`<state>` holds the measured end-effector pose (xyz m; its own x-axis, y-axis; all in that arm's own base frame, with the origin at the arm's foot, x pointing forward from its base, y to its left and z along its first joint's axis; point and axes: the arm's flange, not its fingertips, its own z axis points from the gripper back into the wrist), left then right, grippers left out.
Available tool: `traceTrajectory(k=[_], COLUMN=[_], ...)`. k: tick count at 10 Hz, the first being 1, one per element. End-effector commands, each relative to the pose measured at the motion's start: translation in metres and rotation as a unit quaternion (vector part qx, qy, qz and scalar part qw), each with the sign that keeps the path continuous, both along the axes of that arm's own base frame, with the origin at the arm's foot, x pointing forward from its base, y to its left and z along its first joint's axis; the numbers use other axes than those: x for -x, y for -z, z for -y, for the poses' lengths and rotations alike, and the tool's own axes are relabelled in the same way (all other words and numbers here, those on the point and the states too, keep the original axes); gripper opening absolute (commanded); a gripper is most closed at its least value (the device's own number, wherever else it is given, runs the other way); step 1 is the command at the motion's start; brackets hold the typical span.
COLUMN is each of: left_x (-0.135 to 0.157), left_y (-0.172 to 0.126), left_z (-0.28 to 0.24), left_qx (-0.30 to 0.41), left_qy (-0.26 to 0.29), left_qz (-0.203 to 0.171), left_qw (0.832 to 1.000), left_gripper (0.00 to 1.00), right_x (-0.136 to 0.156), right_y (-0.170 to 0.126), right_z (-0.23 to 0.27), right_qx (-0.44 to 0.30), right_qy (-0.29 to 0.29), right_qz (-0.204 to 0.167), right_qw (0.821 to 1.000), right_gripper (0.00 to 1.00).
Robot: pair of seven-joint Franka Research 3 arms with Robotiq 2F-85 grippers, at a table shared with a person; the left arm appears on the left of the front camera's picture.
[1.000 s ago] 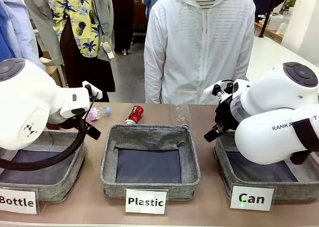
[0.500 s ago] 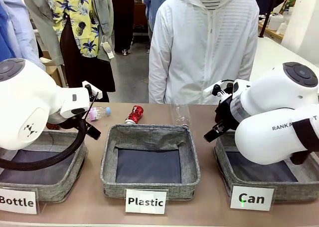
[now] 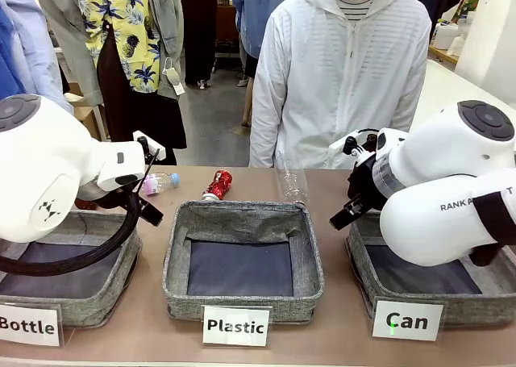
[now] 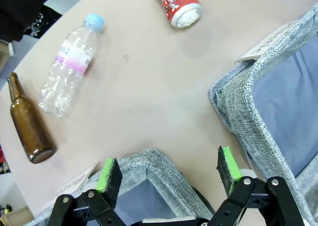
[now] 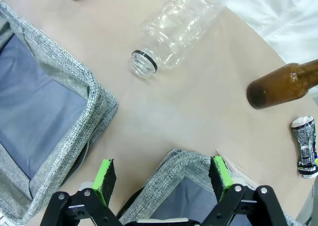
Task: Sort the can waste into the basket.
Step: Pick up the can waste from the table and place it in the right Fabric basket.
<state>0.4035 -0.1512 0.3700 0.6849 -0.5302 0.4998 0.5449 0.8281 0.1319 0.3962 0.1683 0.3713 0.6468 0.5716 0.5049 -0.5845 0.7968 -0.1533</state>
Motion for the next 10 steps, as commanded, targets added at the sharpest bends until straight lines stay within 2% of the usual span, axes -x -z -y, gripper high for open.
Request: traceTrajectory(k=[1, 3, 4, 5, 6, 7, 8, 9, 10], left_x=[0.0, 0.0, 0.0, 0.019, 0.036, 0.056, 0.078, 0.096, 0.108], left_y=[0.0, 0.0, 0.0, -0.044, -0.087, -0.119, -0.134, -0.137, -0.138], left_z=[0.0, 0.0, 0.0, 0.013, 0.011, -0.001, -0.022, -0.056, -0.101], left_qx=[0.0, 0.0, 0.0, 0.042, 0.123, 0.173, 0.218, 0.278, 0.337], left_qy=[0.0, 0.0, 0.0, 0.028, -0.029, -0.02, -0.007, 0.021, 0.027], left_qz=[0.0, 0.0, 0.0, -0.003, -0.041, -0.069, -0.084, -0.099, -0.103], left_qw=[1.0, 1.0, 1.0, 0.999, 0.991, 0.982, 0.972, 0.955, 0.935], left_gripper=[1.0, 1.0, 1.0, 1.0, 1.0, 1.0, 1.0, 1.0, 1.0], right_x=[0.0, 0.0, 0.003, 0.011, 0.019, 0.035, 0.05, 0.063, 0.069], right_y=[0.0, 0.0, -0.025, -0.063, -0.1, -0.133, -0.15, -0.159, -0.162], right_z=[0.0, 0.0, -0.002, -0.001, 0.004, 0.026, 0.052, 0.092, 0.137], right_qx=[0.0, 0.0, 0.0, -0.027, -0.072, -0.161, -0.225, -0.28, -0.35], right_qy=[0.0, 0.0, -0.009, 0.03, 0.131, 0.136, 0.116, 0.115, 0.152], right_qz=[0.0, 0.0, 0.001, -0.013, 0.002, -0.031, -0.087, -0.116, -0.119], right_qw=[1.0, 1.0, 1.0, 0.999, 0.989, 0.977, 0.964, 0.946, 0.917], right_gripper=[1.0, 1.0, 1.0, 1.0, 1.0, 1.0, 1.0, 1.0, 1.0])
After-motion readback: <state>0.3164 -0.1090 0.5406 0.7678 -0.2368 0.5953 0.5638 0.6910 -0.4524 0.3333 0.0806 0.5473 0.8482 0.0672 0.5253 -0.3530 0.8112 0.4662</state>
